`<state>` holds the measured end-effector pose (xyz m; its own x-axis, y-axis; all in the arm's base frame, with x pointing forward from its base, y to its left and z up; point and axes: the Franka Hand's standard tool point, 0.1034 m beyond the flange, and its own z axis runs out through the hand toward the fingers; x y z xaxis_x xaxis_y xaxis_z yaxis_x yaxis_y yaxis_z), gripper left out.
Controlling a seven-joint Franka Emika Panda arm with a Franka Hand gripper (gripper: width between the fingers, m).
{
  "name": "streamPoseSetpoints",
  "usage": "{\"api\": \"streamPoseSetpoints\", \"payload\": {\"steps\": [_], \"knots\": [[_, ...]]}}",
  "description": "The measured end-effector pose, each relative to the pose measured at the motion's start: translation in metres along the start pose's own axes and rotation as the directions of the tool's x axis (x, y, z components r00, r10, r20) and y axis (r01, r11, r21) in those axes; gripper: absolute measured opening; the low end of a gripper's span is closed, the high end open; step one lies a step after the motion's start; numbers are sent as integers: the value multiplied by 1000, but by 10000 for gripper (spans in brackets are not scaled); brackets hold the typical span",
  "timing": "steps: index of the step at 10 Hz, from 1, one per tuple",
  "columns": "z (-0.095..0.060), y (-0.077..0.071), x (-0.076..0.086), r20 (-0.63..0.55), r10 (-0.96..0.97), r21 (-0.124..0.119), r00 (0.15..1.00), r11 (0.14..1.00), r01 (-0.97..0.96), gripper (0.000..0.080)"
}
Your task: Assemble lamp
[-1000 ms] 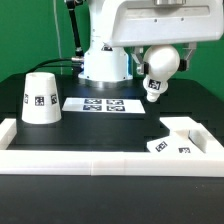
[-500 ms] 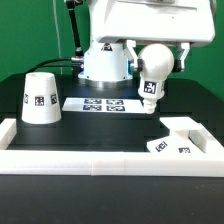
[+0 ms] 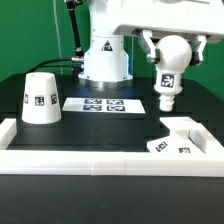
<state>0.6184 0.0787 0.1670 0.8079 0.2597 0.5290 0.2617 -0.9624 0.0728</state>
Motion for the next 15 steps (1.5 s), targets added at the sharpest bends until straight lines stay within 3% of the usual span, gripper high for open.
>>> {"api": "streamPoseSetpoints", "payload": {"steps": [2, 4, 10, 15], "knots": [[4, -20, 6, -12, -8, 16, 1000, 1000, 8, 577], [5, -14, 4, -9, -7, 10, 1000, 1000, 7, 577], [20, -18, -14, 8, -10, 11, 1000, 1000, 10, 577], [22, -19, -10, -32, -13, 2, 999, 1000, 13, 577]]}}
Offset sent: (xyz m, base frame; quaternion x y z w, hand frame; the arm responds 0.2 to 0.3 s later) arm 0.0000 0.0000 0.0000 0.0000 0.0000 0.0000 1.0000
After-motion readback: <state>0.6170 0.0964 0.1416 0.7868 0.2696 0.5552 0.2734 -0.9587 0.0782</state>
